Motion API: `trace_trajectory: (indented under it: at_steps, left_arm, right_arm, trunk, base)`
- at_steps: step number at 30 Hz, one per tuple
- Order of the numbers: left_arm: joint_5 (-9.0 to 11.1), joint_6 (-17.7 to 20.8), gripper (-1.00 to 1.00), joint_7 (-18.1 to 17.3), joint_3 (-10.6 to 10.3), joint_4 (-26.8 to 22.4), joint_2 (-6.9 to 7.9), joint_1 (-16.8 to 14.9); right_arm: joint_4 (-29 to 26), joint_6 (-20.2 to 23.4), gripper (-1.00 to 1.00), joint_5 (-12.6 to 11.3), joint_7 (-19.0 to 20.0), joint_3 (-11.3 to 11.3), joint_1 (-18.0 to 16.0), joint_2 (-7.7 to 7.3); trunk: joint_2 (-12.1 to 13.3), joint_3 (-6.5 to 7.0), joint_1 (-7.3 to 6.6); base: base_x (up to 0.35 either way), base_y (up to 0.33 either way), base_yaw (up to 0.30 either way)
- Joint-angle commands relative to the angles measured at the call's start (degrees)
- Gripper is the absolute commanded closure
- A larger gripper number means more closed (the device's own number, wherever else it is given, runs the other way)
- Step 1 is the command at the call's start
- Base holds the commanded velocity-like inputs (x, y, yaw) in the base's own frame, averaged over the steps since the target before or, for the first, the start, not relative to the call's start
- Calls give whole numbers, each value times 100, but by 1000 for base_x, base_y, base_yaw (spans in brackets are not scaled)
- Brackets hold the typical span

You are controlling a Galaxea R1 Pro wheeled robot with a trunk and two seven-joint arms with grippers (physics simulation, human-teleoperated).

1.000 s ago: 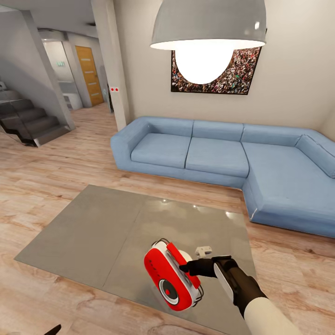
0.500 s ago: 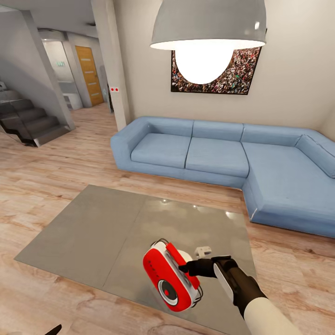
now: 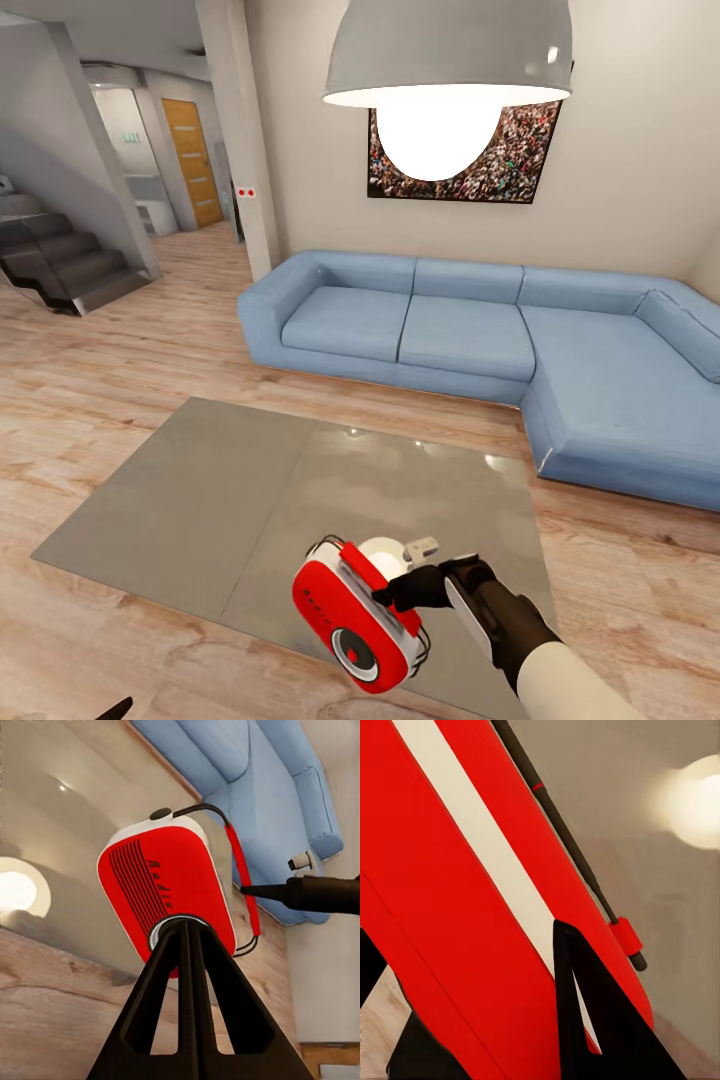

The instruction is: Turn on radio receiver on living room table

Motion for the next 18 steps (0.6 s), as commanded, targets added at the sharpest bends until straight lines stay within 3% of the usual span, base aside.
trace_trajectory:
  at_steps: [1, 7, 10, 13, 18]
  left_arm:
    - [0, 0, 100, 3, 4, 2, 0, 0]
    - [-5, -2, 100, 246, -48, 28, 0, 1]
    - [-2, -1, 100, 498, -102, 66, -4, 0]
    - [0, -11, 100, 891, -433, 143, -1, 1]
    - [1, -17, 100, 1100, -665, 164, 0, 1]
  right_arm:
    - [6, 26, 100, -108, -17, -9, -4, 2]
    - [17, -11, 100, -146, -7, -22, -3, 2]
    - [17, -17, 100, -392, 1, -13, -1, 2]
    - [-7, -19, 100, -622, 48, -9, -2, 6]
    - [-54, -17, 100, -688, 118, -8, -4, 17]
  trunk:
    - [-1, 0, 0]
    - [-1, 0, 0]
    - [-1, 0, 0]
    - [-1, 0, 0]
    - [-1, 0, 0]
  base:
    - [0, 0, 0]
    - [0, 0, 0]
    - [0, 0, 0]
    - [0, 0, 0]
    - [0, 0, 0]
